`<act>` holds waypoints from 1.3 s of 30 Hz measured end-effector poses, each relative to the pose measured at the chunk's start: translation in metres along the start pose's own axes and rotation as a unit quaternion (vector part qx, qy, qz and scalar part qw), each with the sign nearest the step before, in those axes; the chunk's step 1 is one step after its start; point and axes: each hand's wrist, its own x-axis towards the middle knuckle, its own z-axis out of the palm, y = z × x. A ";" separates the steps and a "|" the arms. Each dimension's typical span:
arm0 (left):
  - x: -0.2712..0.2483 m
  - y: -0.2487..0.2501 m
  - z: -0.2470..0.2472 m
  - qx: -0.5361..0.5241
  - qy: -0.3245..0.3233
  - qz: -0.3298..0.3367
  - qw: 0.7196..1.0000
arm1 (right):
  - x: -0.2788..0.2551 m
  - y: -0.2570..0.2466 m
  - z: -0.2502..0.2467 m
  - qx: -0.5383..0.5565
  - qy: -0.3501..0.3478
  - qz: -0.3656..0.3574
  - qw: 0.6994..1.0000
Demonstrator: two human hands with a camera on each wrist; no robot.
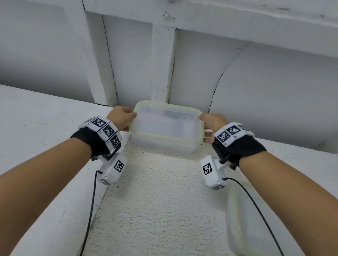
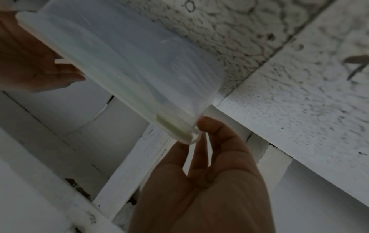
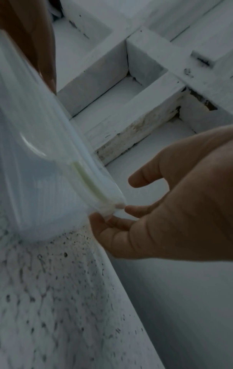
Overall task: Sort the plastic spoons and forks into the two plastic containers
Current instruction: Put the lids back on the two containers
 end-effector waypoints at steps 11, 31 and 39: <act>-0.028 0.014 -0.004 0.166 0.061 0.156 0.972 | -0.067 0.004 -0.057 -0.209 -0.067 -0.116 0.969; -0.170 0.007 0.166 0.079 -0.363 0.026 0.928 | -0.147 0.142 -0.190 -0.375 0.076 0.018 0.924; -0.154 -0.014 0.071 0.013 -0.278 0.018 0.960 | -0.145 0.113 -0.136 -0.256 -0.029 0.001 0.966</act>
